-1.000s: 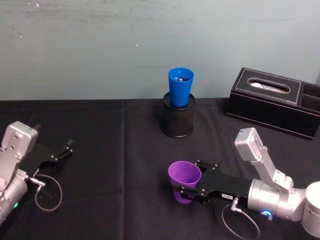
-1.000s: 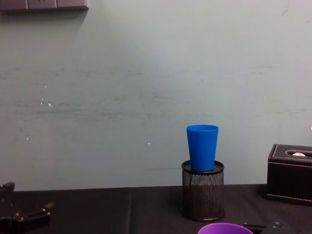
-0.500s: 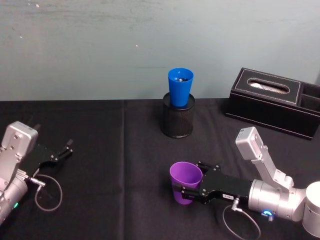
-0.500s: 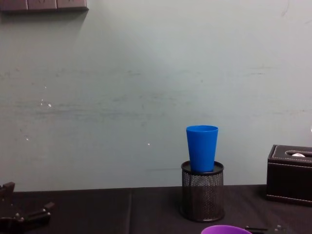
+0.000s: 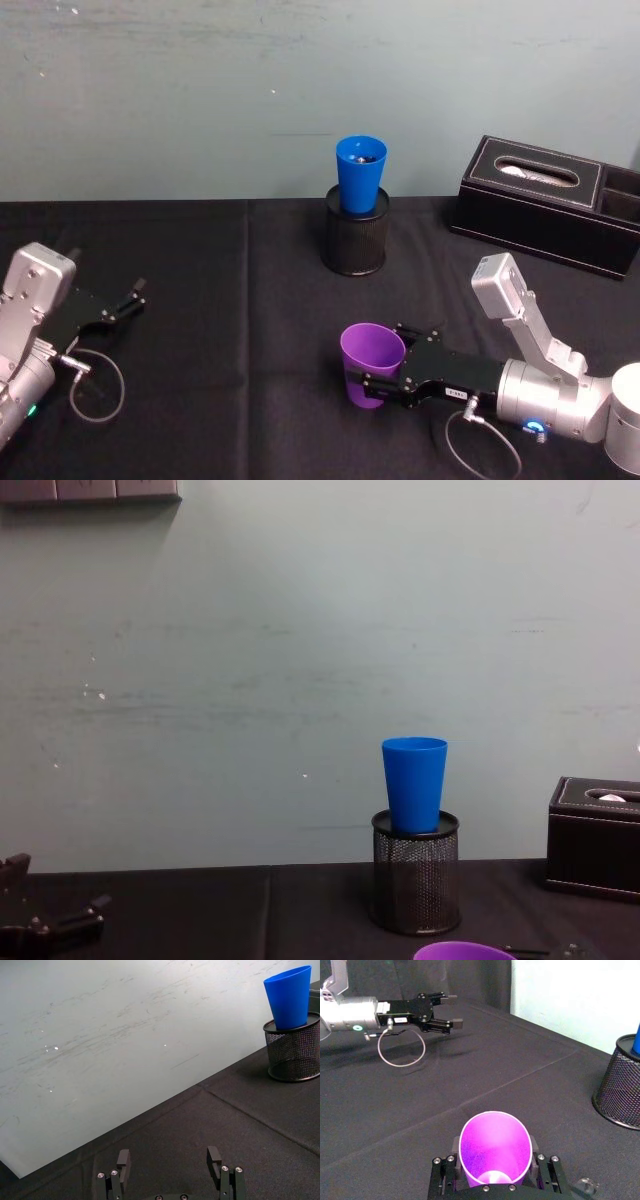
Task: Pick up one cup with a gripper and tap it against the other cup.
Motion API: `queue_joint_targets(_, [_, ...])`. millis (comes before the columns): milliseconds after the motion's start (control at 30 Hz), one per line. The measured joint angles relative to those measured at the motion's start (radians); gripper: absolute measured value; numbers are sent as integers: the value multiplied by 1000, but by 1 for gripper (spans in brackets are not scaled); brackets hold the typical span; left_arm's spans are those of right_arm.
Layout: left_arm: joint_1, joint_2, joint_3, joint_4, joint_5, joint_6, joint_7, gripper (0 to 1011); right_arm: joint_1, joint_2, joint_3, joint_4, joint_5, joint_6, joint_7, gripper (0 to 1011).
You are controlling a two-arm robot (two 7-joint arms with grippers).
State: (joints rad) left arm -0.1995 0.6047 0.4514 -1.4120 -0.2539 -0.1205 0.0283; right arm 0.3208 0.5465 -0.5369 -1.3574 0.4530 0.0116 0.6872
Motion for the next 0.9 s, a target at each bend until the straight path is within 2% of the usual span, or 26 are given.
queue_joint_targets(167, [0, 0, 0, 0, 0, 0, 0, 1000, 0, 0, -1, 0, -1, 0, 0, 756])
queue_joint_targets(500, [0, 0, 0, 0, 0, 0, 0, 1000, 0, 1, -1, 0, -3, 0, -1, 1002])
queue_joint_targets(767, [0, 0, 0, 0, 0, 0, 0, 1000, 0, 1, -1, -1, -3, -1, -1, 1003])
queue_joint_targets(900, [0, 0, 0, 0, 0, 0, 0, 1000, -9, 0, 13, -6, 6, -35, -2, 1003])
